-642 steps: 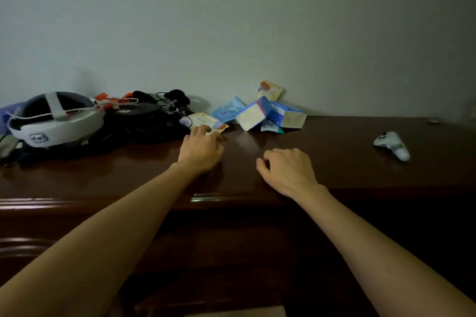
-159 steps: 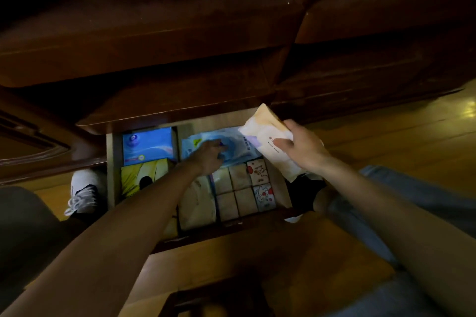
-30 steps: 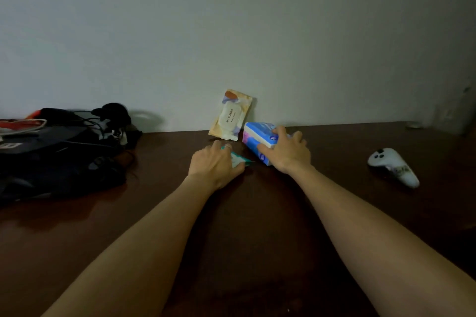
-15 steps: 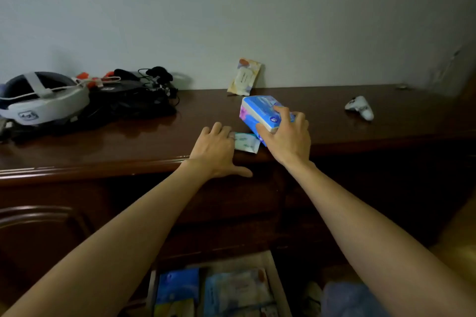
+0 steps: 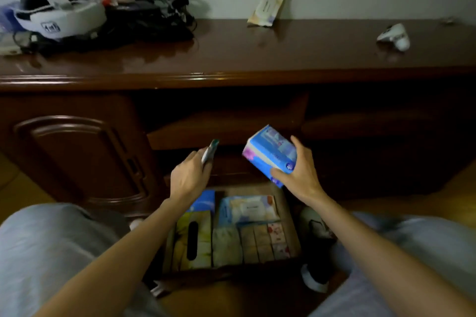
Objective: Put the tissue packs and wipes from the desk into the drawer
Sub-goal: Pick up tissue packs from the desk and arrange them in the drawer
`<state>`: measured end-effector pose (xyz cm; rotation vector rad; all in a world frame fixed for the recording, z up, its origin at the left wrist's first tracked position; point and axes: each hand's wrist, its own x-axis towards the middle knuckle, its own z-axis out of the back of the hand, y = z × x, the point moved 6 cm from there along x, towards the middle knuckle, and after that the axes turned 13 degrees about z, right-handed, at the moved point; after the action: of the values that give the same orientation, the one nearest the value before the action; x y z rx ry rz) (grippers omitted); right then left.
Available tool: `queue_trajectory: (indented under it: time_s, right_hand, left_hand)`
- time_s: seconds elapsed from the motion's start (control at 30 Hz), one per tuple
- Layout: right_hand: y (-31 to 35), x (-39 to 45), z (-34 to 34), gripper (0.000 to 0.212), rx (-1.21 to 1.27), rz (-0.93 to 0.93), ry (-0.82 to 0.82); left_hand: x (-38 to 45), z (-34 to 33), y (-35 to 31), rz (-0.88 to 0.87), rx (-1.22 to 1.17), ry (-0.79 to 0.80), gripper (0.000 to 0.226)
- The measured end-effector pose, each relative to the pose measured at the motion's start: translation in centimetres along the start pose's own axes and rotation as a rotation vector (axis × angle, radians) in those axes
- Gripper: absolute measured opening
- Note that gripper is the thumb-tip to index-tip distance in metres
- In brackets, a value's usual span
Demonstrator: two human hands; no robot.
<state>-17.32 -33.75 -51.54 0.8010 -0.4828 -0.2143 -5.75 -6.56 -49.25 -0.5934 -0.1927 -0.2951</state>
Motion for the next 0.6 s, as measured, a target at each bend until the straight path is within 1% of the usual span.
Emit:
queue_trajectory:
  time_s: [0.07, 0.13, 0.23, 0.37, 0.43, 0.5, 0.53, 0.6]
  right_hand:
    - [-3.6, -1.8, -2.4, 0.11, -0.108, -0.09, 0.183]
    - [-7.4, -3.8, -5.0, 0.108, -0.179, -0.172, 0.305]
    - [-11.8, -7.0, -8.1, 0.107, -0.206, -0.272, 0.407]
    - [-14.9, -9.2, -10.8, 0.11, -0.305, -0.294, 0.553]
    - [-15.6, -9.6, -11.5, 0.109, -0.327, -0.316, 0.57]
    - [-15.7, -9.5, -12.1, 0.109, -0.325, -0.299, 0.575]
    - [-15.6, -9.3, -12.3, 0.108, -0.326, -0.265, 0.584]
    - [-15.3, -9.0, -12.8, 0.107, -0.354, -0.168, 0.636]
  left_hand:
    - [-1.5, -2.5, 3.1, 0.132, -0.032, 0.088, 0.013]
    - [-3.0, -5.3, 6.4, 0.289, -0.051, 0.166, 0.012]
    - [-5.3, -9.1, 11.1, 0.475, -0.035, 0.266, 0.027]
    - [-7.1, -12.2, 14.9, 0.689, -0.075, 0.29, 0.023]
    - [-7.6, -13.3, 15.9, 0.76, -0.113, 0.276, 0.021]
    - [-7.8, -14.0, 16.1, 0.788, -0.193, 0.261, 0.016]
    - [-7.8, -14.4, 16.0, 0.783, -0.24, 0.268, 0.017]
    - [-7.7, -15.0, 15.5, 0.765, -0.307, 0.304, 0.024]
